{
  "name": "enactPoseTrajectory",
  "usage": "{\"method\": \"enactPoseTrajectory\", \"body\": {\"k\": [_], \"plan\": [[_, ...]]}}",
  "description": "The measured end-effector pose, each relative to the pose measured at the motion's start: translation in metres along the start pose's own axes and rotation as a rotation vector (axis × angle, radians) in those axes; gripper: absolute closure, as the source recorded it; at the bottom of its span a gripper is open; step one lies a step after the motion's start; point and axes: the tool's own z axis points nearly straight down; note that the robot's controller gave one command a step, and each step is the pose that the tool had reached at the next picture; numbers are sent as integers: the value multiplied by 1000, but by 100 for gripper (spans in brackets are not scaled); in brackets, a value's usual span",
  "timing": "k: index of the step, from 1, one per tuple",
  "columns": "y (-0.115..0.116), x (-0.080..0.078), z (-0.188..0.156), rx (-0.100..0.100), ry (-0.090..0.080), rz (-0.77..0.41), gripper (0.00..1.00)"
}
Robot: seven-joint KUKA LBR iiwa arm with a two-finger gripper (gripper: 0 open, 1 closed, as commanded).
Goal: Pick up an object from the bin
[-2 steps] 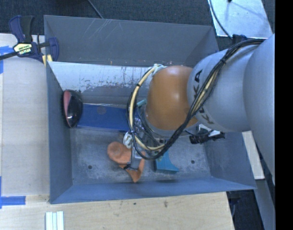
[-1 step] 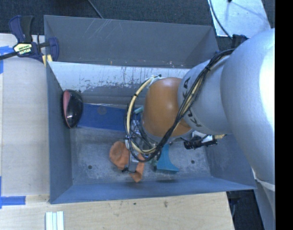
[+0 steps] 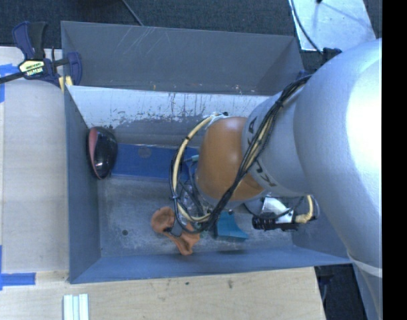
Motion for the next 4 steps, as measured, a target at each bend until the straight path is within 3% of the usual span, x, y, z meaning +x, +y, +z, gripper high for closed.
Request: {"method": "enactPoseTrajectory", "body": {"k": [2,3,4], "plan": [[-1,0,-3,2,2,1,100],[-2,3,-22,9,13,0,100],[-2,2,-41,8,11,-1,100]]}}
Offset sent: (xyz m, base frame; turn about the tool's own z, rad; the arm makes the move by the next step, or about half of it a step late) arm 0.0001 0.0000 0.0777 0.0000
